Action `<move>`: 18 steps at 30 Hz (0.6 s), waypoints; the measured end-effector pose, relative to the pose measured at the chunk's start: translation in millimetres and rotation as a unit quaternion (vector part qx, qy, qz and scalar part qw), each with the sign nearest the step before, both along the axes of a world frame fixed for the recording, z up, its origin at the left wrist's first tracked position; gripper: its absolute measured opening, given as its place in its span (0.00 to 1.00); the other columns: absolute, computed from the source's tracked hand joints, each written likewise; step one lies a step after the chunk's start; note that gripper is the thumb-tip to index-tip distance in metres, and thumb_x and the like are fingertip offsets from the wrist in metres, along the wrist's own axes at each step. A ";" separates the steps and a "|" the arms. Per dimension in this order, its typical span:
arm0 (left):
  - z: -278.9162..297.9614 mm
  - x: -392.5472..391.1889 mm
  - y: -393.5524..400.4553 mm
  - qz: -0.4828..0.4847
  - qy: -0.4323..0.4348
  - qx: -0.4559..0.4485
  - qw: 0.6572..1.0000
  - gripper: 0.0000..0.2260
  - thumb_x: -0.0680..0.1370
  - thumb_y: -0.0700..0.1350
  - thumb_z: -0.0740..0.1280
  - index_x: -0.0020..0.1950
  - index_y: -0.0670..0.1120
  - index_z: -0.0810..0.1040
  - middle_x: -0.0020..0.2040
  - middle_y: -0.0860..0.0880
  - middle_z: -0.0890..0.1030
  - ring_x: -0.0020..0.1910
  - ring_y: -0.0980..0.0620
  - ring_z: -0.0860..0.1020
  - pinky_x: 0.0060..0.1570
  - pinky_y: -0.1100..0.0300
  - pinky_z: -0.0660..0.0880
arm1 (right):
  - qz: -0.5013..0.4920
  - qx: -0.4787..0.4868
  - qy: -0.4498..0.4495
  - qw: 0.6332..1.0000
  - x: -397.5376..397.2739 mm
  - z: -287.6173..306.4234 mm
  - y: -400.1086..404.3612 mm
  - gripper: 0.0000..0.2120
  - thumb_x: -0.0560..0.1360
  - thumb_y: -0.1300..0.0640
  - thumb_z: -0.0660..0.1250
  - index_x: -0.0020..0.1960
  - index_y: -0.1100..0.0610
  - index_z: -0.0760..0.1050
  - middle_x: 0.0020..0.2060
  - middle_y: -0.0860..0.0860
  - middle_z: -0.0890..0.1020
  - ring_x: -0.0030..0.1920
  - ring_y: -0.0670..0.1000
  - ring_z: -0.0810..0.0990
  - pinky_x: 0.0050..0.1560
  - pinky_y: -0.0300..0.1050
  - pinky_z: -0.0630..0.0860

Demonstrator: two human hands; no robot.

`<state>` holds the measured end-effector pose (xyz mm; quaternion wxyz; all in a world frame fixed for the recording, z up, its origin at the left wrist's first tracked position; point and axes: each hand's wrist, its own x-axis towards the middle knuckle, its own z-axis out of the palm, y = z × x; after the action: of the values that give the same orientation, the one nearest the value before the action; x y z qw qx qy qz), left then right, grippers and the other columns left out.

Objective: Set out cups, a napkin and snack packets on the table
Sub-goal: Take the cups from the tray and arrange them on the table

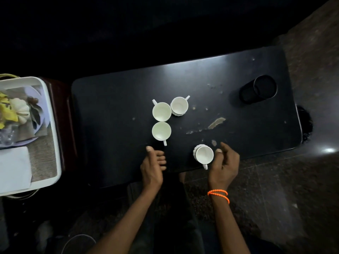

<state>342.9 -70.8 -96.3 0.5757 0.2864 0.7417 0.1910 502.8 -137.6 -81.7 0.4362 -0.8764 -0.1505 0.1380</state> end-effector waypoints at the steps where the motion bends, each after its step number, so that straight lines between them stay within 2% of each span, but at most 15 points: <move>1: -2.9 -7.7 8.5 0.015 0.028 0.021 0.999 0.28 0.87 0.59 0.48 0.52 0.43 0.81 0.49 0.40 0.85 0.49 0.36 0.84 0.44 0.49 0.82 | 0.040 0.007 -0.006 0.999 -7.1 2.2 7.2 0.15 0.76 0.58 0.64 0.59 0.63 0.82 0.55 0.58 0.81 0.57 0.52 0.79 0.60 0.39 0.74; 3: -8.2 -17.9 27.4 0.024 0.063 0.054 0.996 0.22 0.87 0.59 0.49 0.54 0.46 0.78 0.55 0.41 0.83 0.55 0.38 0.82 0.50 0.47 0.82 | 0.135 -0.001 -0.001 0.991 -23.1 2.6 24.6 0.17 0.76 0.56 0.64 0.60 0.63 0.81 0.56 0.58 0.80 0.59 0.57 0.78 0.63 0.50 0.74; 4: -9.3 -19.5 37.0 0.017 0.068 0.062 0.996 0.21 0.87 0.60 0.49 0.55 0.48 0.76 0.57 0.43 0.82 0.58 0.39 0.81 0.56 0.43 0.81 | 0.174 -0.006 0.010 0.985 -31.3 0.2 34.0 0.17 0.77 0.56 0.64 0.61 0.63 0.81 0.57 0.57 0.79 0.60 0.57 0.78 0.64 0.50 0.74; 5: -9.7 -18.6 45.7 0.002 0.063 0.065 0.996 0.22 0.86 0.62 0.49 0.57 0.49 0.76 0.58 0.45 0.81 0.61 0.39 0.80 0.61 0.40 0.78 | 0.198 -0.009 0.037 0.979 -38.5 -3.9 43.3 0.17 0.77 0.56 0.65 0.63 0.62 0.80 0.59 0.57 0.79 0.61 0.55 0.77 0.65 0.46 0.73; 6: -8.5 -16.9 53.7 -0.018 0.054 0.063 0.996 0.24 0.84 0.64 0.49 0.59 0.50 0.76 0.60 0.45 0.80 0.63 0.40 0.79 0.65 0.38 0.76 | 0.208 -0.014 0.077 0.975 -46.8 -8.6 52.7 0.18 0.78 0.56 0.65 0.65 0.61 0.79 0.61 0.56 0.79 0.62 0.52 0.77 0.65 0.38 0.71; 8: -5.9 -8.8 65.1 -0.059 0.032 0.051 0.996 0.26 0.82 0.65 0.49 0.63 0.50 0.77 0.65 0.45 0.79 0.67 0.41 0.77 0.69 0.37 0.73 | 0.196 -0.035 0.163 0.966 -58.7 -18.9 70.0 0.20 0.80 0.54 0.64 0.70 0.58 0.76 0.66 0.54 0.77 0.62 0.43 0.75 0.60 0.23 0.65; 9: -4.1 -5.3 68.9 -0.075 0.022 0.044 0.996 0.24 0.83 0.65 0.50 0.63 0.52 0.76 0.66 0.46 0.79 0.68 0.41 0.77 0.70 0.37 0.73 | 0.187 -0.049 0.197 0.961 -64.2 -24.2 77.4 0.20 0.81 0.53 0.64 0.71 0.57 0.75 0.68 0.53 0.76 0.61 0.39 0.74 0.60 0.22 0.63; 11: 0.5 0.6 74.3 -0.083 0.001 0.027 0.996 0.21 0.83 0.64 0.51 0.60 0.53 0.77 0.65 0.47 0.80 0.67 0.42 0.77 0.70 0.38 0.73 | 0.179 -0.061 0.243 0.951 -71.9 -33.2 89.4 0.20 0.82 0.53 0.64 0.73 0.55 0.74 0.70 0.51 0.76 0.63 0.39 0.74 0.68 0.33 0.66; 13: 4.0 3.6 77.5 -0.079 -0.010 0.009 0.997 0.30 0.80 0.65 0.50 0.66 0.48 0.79 0.67 0.46 0.81 0.69 0.43 0.77 0.72 0.40 0.72 | 0.174 -0.056 0.263 0.947 -77.4 -37.0 97.4 0.19 0.81 0.53 0.64 0.71 0.55 0.75 0.69 0.52 0.77 0.69 0.47 0.74 0.72 0.46 0.68; 14: 5.3 4.1 78.5 -0.081 -0.006 0.004 0.997 0.31 0.80 0.66 0.50 0.68 0.49 0.80 0.68 0.45 0.82 0.69 0.43 0.78 0.72 0.41 0.72 | 0.170 -0.052 0.263 0.948 -79.3 -37.0 99.6 0.19 0.81 0.52 0.63 0.70 0.55 0.76 0.68 0.52 0.78 0.69 0.49 0.75 0.72 0.48 0.69; 18: 8.6 1.8 77.4 -0.059 -0.004 -0.013 0.998 0.31 0.80 0.68 0.49 0.65 0.52 0.83 0.63 0.46 0.85 0.64 0.43 0.81 0.69 0.42 0.75 | 0.154 -0.046 0.264 0.951 -82.1 -33.3 97.3 0.23 0.78 0.48 0.61 0.70 0.53 0.77 0.68 0.51 0.78 0.68 0.48 0.75 0.69 0.43 0.69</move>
<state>344.8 6.6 -87.7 0.5927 0.3220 0.7232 0.1483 420.8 -40.2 -115.0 0.3929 -0.7940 -0.1568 0.4366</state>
